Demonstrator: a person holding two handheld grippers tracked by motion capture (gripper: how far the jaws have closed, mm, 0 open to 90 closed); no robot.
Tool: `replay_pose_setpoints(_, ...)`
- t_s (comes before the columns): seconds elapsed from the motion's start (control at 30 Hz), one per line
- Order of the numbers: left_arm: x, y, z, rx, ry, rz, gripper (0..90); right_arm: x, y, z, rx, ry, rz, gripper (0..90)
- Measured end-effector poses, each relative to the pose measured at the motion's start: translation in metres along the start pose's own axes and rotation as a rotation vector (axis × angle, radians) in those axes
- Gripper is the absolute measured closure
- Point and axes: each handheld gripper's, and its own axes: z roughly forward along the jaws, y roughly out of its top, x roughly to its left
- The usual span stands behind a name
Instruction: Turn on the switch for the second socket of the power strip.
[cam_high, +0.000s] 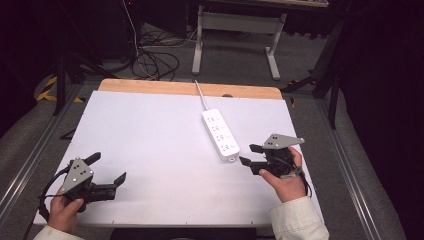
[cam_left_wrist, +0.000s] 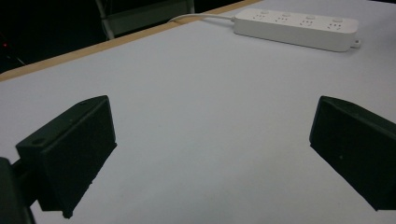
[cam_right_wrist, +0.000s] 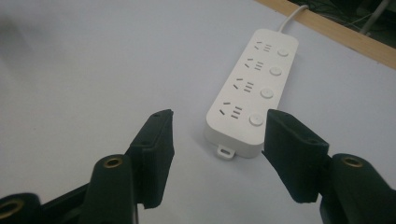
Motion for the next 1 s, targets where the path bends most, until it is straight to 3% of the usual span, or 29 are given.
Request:
replay_pose_setpoints(0.3, 0.001, -0.001, 0.0, 0.002, -0.008, -0.015, 0.7, -0.007, 0.026, 0.01, -0.016, 0.008, -0.001, 43.3)
replay_pose_setpoints(0.5, 0.001, 0.0, -0.001, 0.004, -0.008, -0.003, 0.7, -0.015, 0.043, 0.013, -0.007, -0.005, -0.008, 43.3)
replay_pose_setpoints(0.67, 0.001, 0.0, 0.0, 0.004, -0.008, 0.0, 0.7, -0.019, 0.047, 0.016, -0.001, -0.015, -0.008, 43.8)
replay_pose_setpoints(0.77, 0.0, 0.0, 0.0, 0.003, -0.009, -0.005, 0.7, -0.021, 0.049, 0.019, -0.015, -0.002, 0.008, 51.4)
replay_pose_setpoints(0.93, -0.002, -0.002, 0.0, 0.018, 0.001, 0.006, 0.6, -0.025, 0.055, 0.021, -0.026, -0.003, 0.011, 78.4)
replay_pose_setpoints(1.0, -0.003, -0.003, -0.002, 0.019, 0.007, 0.001, 0.4, -0.027, 0.059, 0.023, -0.022, -0.011, 0.002, 85.4)
